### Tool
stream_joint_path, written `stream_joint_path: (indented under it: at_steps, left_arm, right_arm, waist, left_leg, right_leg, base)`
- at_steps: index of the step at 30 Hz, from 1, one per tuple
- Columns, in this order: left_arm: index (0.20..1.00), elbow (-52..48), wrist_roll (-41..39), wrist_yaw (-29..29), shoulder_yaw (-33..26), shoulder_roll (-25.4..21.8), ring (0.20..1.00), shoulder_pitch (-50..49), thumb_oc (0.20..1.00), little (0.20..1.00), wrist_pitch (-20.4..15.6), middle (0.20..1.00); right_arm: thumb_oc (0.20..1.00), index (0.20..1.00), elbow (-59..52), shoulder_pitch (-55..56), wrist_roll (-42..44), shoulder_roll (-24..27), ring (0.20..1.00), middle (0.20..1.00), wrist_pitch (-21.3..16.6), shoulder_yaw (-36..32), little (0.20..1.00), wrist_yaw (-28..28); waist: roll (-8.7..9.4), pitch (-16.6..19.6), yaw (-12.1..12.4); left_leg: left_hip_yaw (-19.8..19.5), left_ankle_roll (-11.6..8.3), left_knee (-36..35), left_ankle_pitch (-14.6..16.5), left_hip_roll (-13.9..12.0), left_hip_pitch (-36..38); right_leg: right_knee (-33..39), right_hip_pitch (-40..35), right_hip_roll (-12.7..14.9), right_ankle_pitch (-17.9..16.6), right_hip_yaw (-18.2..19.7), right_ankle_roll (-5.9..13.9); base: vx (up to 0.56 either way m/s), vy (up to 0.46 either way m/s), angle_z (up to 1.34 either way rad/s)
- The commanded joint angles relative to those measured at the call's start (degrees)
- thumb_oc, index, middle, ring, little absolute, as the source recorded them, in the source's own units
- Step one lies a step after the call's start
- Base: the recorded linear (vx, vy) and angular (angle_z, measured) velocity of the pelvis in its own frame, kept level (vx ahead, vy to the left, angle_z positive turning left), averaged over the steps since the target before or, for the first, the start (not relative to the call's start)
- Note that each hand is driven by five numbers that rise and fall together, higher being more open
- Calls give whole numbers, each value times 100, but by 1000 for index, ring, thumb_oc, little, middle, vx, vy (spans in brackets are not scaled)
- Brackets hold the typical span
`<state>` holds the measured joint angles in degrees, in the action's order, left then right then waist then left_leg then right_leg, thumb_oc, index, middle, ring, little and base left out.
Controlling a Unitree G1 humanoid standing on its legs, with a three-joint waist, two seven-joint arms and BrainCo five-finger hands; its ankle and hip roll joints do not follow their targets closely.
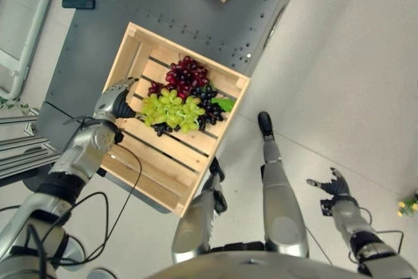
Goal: Pick up the fruits from the basket on one side to the basket on the other side
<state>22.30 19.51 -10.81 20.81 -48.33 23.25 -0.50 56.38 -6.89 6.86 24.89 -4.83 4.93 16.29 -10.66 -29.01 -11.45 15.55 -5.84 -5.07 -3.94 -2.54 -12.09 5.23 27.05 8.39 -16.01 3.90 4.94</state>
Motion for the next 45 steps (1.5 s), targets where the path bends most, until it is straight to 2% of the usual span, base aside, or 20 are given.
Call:
stream_joint_path:
  at_steps: [1, 8, 17, 28, 32, 34, 38, 45]
  left_arm:
    - [1000, -329, 38, 45, -530, -374, 1000, 29, 1000, 1000, -167, 1000]
    - [1000, -921, 2, 124, -809, -474, 1000, -318, 1000, 1000, -240, 1000]
    - [1000, -1134, 242, 141, -595, -248, 1000, -245, 1000, 1000, -287, 1000]
    - [1000, -1568, 410, 363, -904, -268, 1000, -1227, 1000, 1000, -356, 1000]
    - [1000, -1500, 534, 248, -1022, 54, 1000, -1565, 1000, 1000, -338, 1000]
    - [1000, -1494, 539, 241, -1021, 63, 1000, -1564, 1000, 1000, -340, 1000]
    - [1000, -1364, 639, 67, -995, 599, 1000, -1733, 1000, 1000, -273, 1000]
    - [1000, -1172, 796, -338, -945, 998, 1000, -1578, 1000, 1000, -192, 1000]
  right_arm:
    - [1000, 1000, -78, 275, -142, 258, 1000, 1000, -6, -244, 1000, 0]
    - [1000, 1000, -46, 300, -184, 270, 1000, 1000, -6, -310, 1000, -19]
    - [1000, 1000, -86, 291, -189, 260, 1000, 1000, -46, -312, 1000, 35]
    - [1000, 1000, -190, 401, -265, 313, 1000, 1000, -29, -483, 1000, 41]
    - [1000, 1000, -193, 368, -283, 287, 1000, 1000, -48, -462, 1000, 92]
    - [1000, 1000, -193, 368, -284, 292, 1000, 1000, -48, -460, 1000, 93]
    - [1000, 1000, -267, 363, -300, 261, 1000, 1000, -63, -470, 1000, 183]
    - [1000, 1000, -325, 354, -322, 214, 1000, 1000, -115, -393, 1000, 314]
  waist:
    - [-224, -77, -81]
    - [-248, -77, -51]
    - [-241, -78, -50]
    - [-307, -78, -8]
    - [-291, -78, 27]
    - [-296, -78, 23]
    - [-282, -78, 55]
    - [-241, -78, 70]
  left_leg:
    - [-315, -197, 488, -52, -318, -507]
    - [-352, -185, 540, -26, -318, -530]
    - [-355, -179, 538, -18, -302, -560]
    - [-356, -162, 564, 17, -282, -581]
    - [-367, -158, 589, 21, -280, -614]
    - [-368, -158, 591, 22, -280, -615]
    - [-388, -142, 604, 34, -260, -656]
    - [-421, -134, 620, 28, -249, -728]
  right_leg:
    - [-526, -154, 327, 963, 49, 554]
    - [-538, -170, 326, 992, 51, 540]
    - [-542, -146, 317, 1016, 52, 520]
    - [-551, -112, 309, 1031, 95, 508]
    - [-563, -100, 299, 1046, 92, 493]
    - [-564, -99, 299, 1046, 92, 493]
    - [-568, -67, 300, 1048, 84, 480]
    - [-577, -9, 303, 1045, 79, 470]
  base:
    - [0, 0, 0]
    - [0, 0, 0]
    - [0, 0, 0]
    - [0, 0, 0]
    - [-2, -2, -1]
    - [0, 0, 0]
    - [0, 0, 0]
    - [0, 0, 0]
